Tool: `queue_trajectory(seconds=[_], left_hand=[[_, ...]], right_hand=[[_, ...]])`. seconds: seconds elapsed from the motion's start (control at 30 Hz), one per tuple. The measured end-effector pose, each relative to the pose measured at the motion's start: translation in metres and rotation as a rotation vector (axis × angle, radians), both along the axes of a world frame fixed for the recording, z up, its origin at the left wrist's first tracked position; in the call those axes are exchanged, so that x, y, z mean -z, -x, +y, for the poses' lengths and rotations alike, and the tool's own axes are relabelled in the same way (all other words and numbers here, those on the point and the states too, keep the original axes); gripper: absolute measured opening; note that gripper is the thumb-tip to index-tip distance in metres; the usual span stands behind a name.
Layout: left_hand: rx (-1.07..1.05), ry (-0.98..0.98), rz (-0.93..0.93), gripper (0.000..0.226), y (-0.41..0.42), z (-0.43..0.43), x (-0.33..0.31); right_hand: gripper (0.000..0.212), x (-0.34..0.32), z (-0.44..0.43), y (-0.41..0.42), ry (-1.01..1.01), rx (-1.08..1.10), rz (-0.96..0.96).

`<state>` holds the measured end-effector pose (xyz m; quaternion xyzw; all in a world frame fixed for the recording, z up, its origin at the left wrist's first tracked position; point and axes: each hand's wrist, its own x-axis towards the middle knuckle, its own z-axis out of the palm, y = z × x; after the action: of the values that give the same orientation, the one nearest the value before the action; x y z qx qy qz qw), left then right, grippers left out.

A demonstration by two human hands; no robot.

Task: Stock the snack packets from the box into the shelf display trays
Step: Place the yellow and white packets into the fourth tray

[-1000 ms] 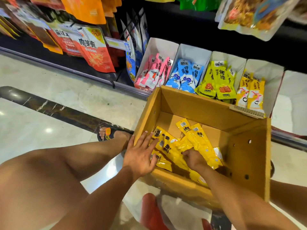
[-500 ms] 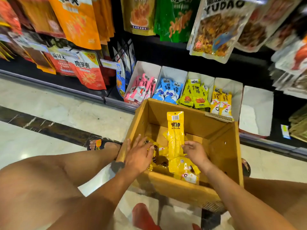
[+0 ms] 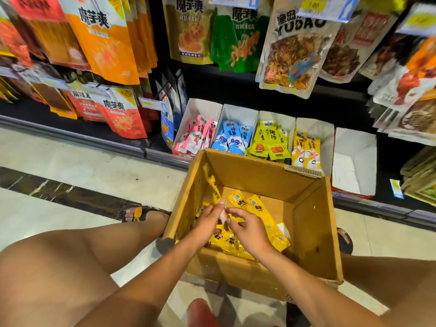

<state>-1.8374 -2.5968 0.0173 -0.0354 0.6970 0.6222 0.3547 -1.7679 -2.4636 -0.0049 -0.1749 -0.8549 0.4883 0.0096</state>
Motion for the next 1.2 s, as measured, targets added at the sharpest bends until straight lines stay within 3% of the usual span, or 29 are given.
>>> queue_trajectory(seconds=[0.07, 0.17, 0.27, 0.33, 0.73, 1.0, 1.2], left_hand=[[-0.02, 0.017, 0.035, 0.025, 0.002, -0.002, 0.005], [-0.041, 0.04, 0.141, 0.018, 0.01, -0.005, 0.014], [-0.066, 0.13, 0.243, 0.027, 0.023, -0.015, 0.021], [-0.089, 0.198, 0.303, 0.02, 0.035, -0.023, 0.02], [-0.303, 0.396, 0.392, 0.022, 0.07, -0.062, 0.022], [-0.228, 0.555, 0.438, 0.034, 0.075, -0.056, 0.044], [-0.269, 0.573, 0.435, 0.03, 0.079, -0.054, 0.052]], right_hand=[[0.039, 0.001, -0.004, -0.001, -0.059, -0.055, 0.001], [0.041, 0.003, -0.004, 0.002, 0.021, -0.073, 0.007], [0.036, 0.007, 0.002, 0.008, 0.109, 0.004, -0.007], [0.034, 0.015, 0.012, 0.011, 0.134, 0.069, -0.031], [0.023, 0.089, 0.045, 0.012, -0.044, -0.027, -0.47], [0.044, 0.131, 0.051, 0.037, -0.291, -0.298, -0.596], [0.065, 0.159, 0.047, 0.06, -0.329, -0.425, -0.683]])
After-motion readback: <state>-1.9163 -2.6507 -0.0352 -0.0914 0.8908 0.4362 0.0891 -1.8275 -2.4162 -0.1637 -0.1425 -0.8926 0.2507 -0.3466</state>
